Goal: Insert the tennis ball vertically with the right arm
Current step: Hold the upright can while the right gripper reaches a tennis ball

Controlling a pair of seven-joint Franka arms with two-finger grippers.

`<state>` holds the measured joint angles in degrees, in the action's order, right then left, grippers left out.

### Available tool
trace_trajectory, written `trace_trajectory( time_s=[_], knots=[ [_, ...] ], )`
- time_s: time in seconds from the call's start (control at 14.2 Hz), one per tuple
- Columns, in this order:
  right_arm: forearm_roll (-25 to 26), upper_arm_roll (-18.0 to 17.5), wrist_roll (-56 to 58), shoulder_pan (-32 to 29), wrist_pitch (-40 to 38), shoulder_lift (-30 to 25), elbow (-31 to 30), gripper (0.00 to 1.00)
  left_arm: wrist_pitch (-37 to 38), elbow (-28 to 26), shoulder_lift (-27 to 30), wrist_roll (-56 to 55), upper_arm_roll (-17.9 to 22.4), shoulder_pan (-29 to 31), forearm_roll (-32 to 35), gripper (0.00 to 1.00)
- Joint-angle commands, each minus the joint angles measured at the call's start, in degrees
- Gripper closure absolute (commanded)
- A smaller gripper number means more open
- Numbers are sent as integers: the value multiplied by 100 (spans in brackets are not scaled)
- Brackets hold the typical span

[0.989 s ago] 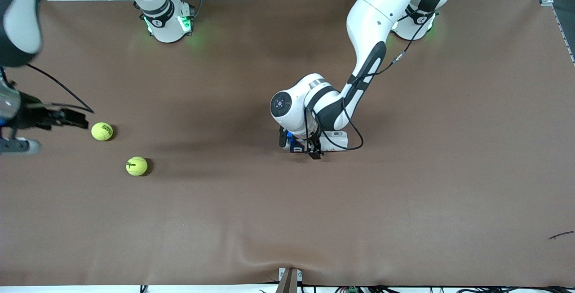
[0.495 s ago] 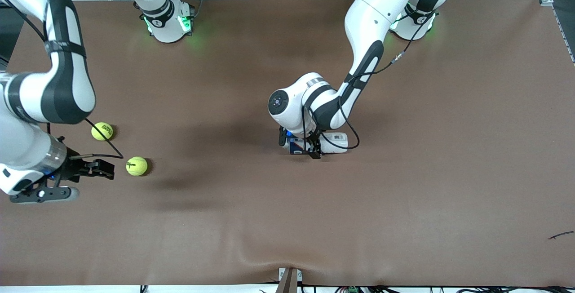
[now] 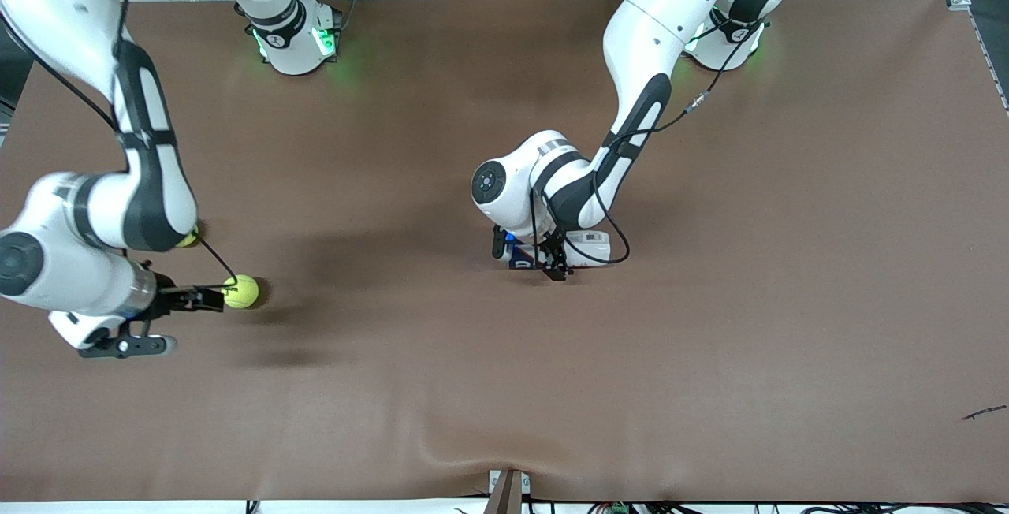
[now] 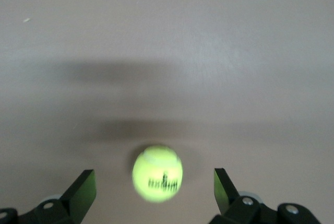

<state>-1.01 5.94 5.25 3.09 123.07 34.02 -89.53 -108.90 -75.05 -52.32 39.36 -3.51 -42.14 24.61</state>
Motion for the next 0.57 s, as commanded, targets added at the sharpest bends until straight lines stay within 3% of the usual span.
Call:
trace_trajectory(
  time_s=[0.0, 0.14, 0.49],
  knots=[
    [-49, -23, 124, -62, 857, 237, -328, 0, 88, 96, -76, 55, 52, -67, 114, 18],
    [-31, -23, 134, -80, 868, 377, -355, 0, 88, 96, -85, 28, 61, -75, 106, 29],
    [-40, -32, 116, -36, 807, 421, -785, 0, 88, 122, -6, -225, 52, -128, 97, 28]
  ],
)
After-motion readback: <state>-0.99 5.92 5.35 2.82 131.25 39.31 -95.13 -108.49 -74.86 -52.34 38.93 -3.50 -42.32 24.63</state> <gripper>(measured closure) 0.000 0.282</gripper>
